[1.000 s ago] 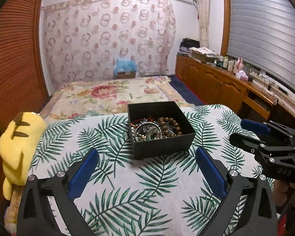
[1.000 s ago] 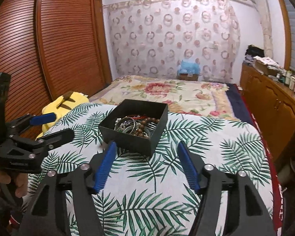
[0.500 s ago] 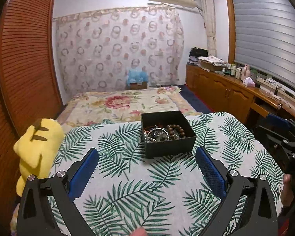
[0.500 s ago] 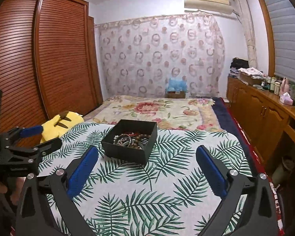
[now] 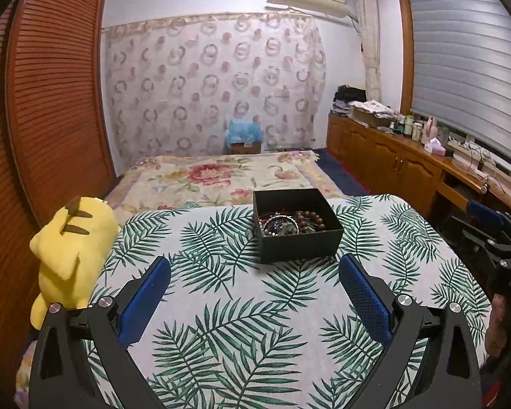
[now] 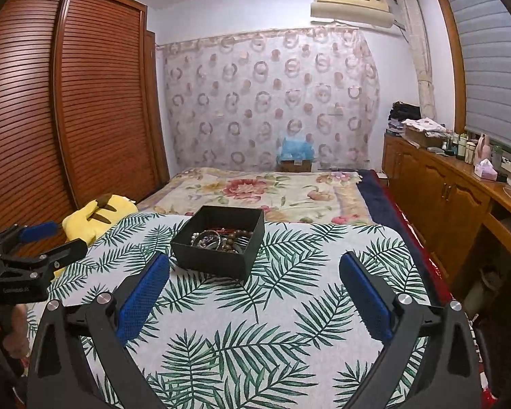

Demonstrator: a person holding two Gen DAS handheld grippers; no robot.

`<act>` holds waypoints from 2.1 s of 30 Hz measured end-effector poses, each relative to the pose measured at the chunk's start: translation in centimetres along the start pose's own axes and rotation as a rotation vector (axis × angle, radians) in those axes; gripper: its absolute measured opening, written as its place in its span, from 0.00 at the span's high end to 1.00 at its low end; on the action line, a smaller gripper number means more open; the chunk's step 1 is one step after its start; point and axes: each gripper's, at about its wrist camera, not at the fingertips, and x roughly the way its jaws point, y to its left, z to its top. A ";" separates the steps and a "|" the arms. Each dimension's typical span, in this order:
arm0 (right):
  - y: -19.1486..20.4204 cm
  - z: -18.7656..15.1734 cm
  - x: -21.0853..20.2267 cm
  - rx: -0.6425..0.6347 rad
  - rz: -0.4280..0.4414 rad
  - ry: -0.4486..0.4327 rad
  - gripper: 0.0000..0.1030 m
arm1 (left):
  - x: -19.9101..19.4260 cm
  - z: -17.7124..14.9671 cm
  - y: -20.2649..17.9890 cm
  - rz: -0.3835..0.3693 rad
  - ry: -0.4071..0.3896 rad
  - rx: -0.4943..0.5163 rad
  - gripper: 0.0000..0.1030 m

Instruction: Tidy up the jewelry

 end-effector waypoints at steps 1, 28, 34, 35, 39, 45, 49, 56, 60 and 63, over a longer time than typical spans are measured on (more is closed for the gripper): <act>0.0 0.0 0.0 0.000 0.000 0.000 0.02 | 0.0 0.0 0.0 0.000 -0.001 0.000 0.08; 0.1 -0.3 -0.1 0.000 -0.003 0.005 0.02 | -0.6 -0.1 -0.5 -0.009 -0.008 0.004 0.08; 0.1 -0.2 -0.1 0.000 -0.003 0.005 0.02 | -0.7 -0.1 -0.6 -0.011 -0.012 0.005 0.08; 0.0 -0.3 -0.1 0.001 -0.003 0.004 0.02 | -0.7 -0.1 -0.6 -0.010 -0.012 0.006 0.08; 0.1 -0.1 -0.1 0.002 -0.004 0.002 0.02 | -1.0 0.0 -0.8 -0.012 -0.016 0.006 0.08; 0.1 -0.2 -0.1 0.002 -0.004 0.002 0.02 | -1.2 0.1 -0.9 -0.012 -0.018 0.008 0.08; 0.1 -0.2 -0.1 0.002 -0.003 0.003 0.02 | -1.2 0.0 -0.9 -0.012 -0.017 0.008 0.08; 0.0 -0.3 -0.1 0.002 -0.003 0.002 0.02 | -1.2 0.0 -0.9 -0.013 -0.017 0.007 0.08; 0.0 -0.3 -0.1 0.003 -0.002 0.001 0.02 | -1.1 0.0 -0.8 -0.012 -0.017 0.008 0.08; 0.0 -0.3 -0.1 0.003 -0.002 0.002 0.02 | -1.2 0.0 -0.8 -0.013 -0.018 0.008 0.08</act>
